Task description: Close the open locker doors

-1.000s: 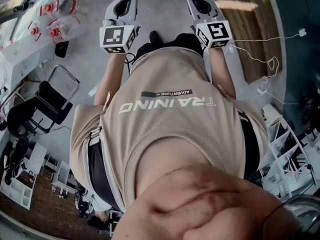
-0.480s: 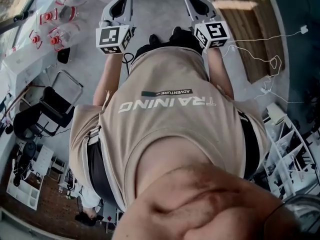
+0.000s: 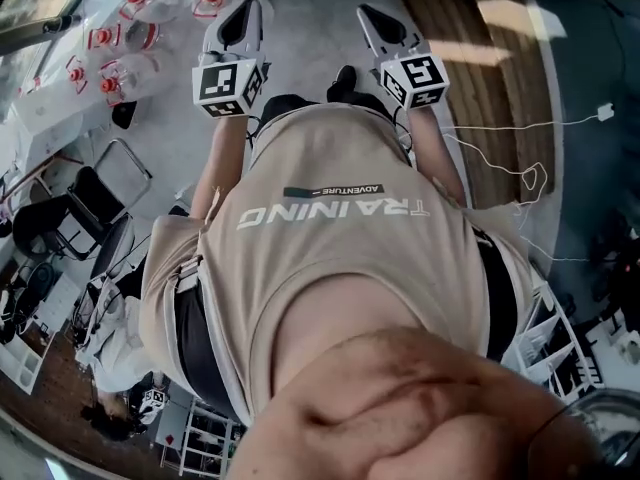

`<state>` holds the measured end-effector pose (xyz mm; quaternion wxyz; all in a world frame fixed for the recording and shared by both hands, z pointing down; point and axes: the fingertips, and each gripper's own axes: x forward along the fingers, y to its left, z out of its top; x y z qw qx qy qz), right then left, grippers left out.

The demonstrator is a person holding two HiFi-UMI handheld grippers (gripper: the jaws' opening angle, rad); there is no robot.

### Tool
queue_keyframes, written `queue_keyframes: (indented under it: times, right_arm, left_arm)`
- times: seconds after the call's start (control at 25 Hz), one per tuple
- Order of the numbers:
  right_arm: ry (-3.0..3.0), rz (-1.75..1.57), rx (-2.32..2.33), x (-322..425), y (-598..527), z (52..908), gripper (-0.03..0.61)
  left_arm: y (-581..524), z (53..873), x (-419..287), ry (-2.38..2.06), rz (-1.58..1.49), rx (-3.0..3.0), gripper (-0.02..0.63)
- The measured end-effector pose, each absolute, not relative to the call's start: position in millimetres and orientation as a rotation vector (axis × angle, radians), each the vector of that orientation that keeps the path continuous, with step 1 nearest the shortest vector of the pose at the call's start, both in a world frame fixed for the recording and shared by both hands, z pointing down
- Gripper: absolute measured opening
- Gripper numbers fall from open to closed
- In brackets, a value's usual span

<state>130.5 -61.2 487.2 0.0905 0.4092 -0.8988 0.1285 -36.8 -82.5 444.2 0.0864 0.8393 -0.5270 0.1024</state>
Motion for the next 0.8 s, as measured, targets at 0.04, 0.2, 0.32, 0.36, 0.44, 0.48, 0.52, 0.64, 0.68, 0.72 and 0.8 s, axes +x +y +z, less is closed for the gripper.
queue_keyframes:
  times: [0.04, 0.2, 0.32, 0.36, 0.44, 0.48, 0.52, 0.64, 0.68, 0.72, 0.8]
  right_arm:
    - [-2.689, 0.367, 1.202, 136, -72, 484, 0.015]
    - [-2.717, 0.312, 1.150, 149, -106, 477, 0.015]
    - [-2.734, 0.304, 1.127, 151, -127, 471, 0.015]
    - [-2.737, 0.301, 1.121, 151, -135, 470, 0.015]
    - [-2.740, 0.288, 1.112, 151, -152, 467, 0.015]
    - [-2.741, 0.279, 1.109, 150, -160, 465, 0.015]
    - [-2.744, 0.268, 1.108, 149, -167, 462, 0.015]
    - [-2.745, 0.229, 1.138, 145, -190, 454, 0.015]
    - [-2.734, 0.225, 1.160, 145, -198, 453, 0.015]
    - [-2.718, 0.227, 1.184, 145, -205, 451, 0.015]
    - [-2.682, 0.229, 1.227, 147, -216, 450, 0.015]
  left_arm:
    - [-90, 440, -31, -1.595, 0.294, 2.497, 0.000]
    - [-113, 439, -14, -1.645, 0.254, 2.462, 0.000]
    - [-128, 440, -11, -1.668, 0.251, 2.439, 0.000]
    - [-135, 440, -10, -1.672, 0.246, 2.433, 0.000]
    - [-149, 440, -11, -1.674, 0.228, 2.428, 0.000]
    - [-154, 439, -11, -1.672, 0.220, 2.430, 0.000]
    - [-159, 440, -13, -1.669, 0.216, 2.434, 0.000]
    - [-178, 444, -20, -1.647, 0.213, 2.450, 0.000]
    - [-187, 446, -23, -1.634, 0.211, 2.453, 0.000]
    - [-195, 448, -26, -1.618, 0.209, 2.456, 0.000]
    - [-212, 450, -30, -1.586, 0.200, 2.475, 0.000]
